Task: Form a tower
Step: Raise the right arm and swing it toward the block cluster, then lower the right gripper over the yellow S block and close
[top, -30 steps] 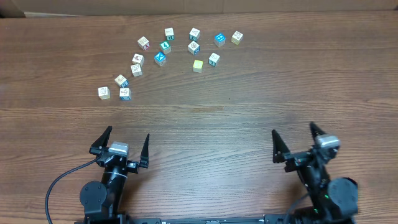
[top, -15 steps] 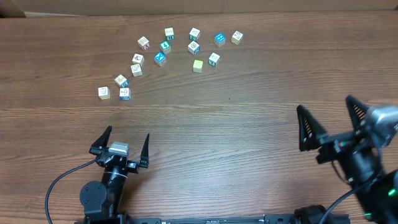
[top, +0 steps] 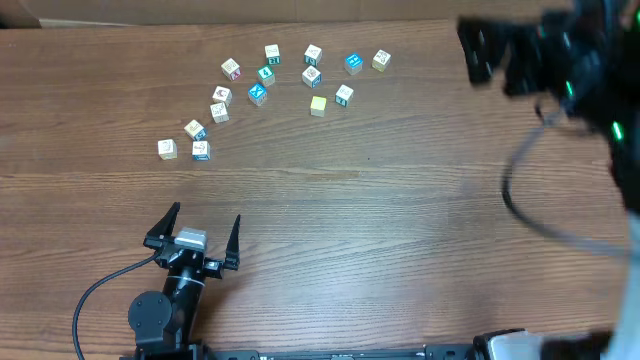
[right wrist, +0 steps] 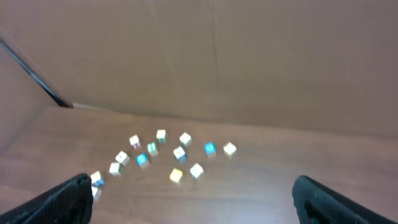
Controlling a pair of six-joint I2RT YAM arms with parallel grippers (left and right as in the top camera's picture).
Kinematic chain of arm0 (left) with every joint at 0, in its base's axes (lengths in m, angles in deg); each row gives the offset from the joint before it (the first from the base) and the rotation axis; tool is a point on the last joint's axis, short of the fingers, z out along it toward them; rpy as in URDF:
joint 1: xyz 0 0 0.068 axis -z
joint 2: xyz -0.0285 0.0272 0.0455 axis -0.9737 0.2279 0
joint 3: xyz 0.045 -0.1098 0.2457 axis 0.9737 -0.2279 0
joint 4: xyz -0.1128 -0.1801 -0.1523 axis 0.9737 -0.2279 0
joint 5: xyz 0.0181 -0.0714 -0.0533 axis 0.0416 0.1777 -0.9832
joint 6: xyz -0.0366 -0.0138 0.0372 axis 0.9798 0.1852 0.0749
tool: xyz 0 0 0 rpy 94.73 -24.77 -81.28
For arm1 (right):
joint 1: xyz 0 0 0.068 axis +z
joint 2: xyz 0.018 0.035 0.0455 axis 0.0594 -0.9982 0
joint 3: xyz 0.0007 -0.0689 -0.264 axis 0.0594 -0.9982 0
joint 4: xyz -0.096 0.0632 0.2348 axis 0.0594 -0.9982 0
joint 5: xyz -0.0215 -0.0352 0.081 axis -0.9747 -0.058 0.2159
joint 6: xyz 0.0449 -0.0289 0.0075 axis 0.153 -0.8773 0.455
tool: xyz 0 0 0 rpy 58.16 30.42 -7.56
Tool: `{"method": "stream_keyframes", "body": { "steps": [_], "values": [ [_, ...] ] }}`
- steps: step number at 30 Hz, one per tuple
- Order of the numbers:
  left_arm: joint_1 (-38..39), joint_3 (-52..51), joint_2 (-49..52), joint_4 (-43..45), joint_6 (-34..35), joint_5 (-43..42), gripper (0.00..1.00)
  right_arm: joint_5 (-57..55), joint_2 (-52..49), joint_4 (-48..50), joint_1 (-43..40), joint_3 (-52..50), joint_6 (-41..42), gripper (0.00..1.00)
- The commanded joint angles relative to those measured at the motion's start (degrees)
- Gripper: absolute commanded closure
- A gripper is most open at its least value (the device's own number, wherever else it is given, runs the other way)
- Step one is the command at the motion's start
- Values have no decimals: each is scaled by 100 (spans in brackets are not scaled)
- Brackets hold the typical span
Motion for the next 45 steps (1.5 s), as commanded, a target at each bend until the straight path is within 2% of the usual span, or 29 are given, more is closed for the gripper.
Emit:
{"method": "stream_keyframes", "body": {
  "steps": [1,14,20,22,23,27,29,33,36,39,45],
  "values": [
    [-22,-24,-59,11,35,-44,0,389,-1137,37,-13,1145,-20,0],
    [-22,-24,-59,11,37,-44,0,380,-3410,1036,470,1211,-20,0],
    [-22,-24,-59,11,37,-42,1,411,-4059,1408,671,1191,20,0],
    [-22,-24,-59,11,37,-44,0,579,-4288,1552,726,1143,278,2],
    [-22,-24,-59,11,37,-44,1,675,-4354,1613,752,1108,284,6],
    [-22,-24,-59,11,37,-42,0,780,-4725,1801,929,1032,286,40],
    [-22,-24,-59,11,37,-44,0,713,-4953,1860,1051,1032,286,48],
    [-22,-24,-59,11,37,-42,0,308,-5305,1902,1294,1032,289,49],
    [-22,-24,-59,11,35,-42,0,-212,-5536,1858,1473,1032,557,40],
    [-22,-24,-59,11,35,-44,0,-625,-5733,1694,1611,1032,1193,38],
    [-22,-24,-59,11,37,-42,0,-656,-6004,1327,1746,1029,2452,39]
  ]
}}
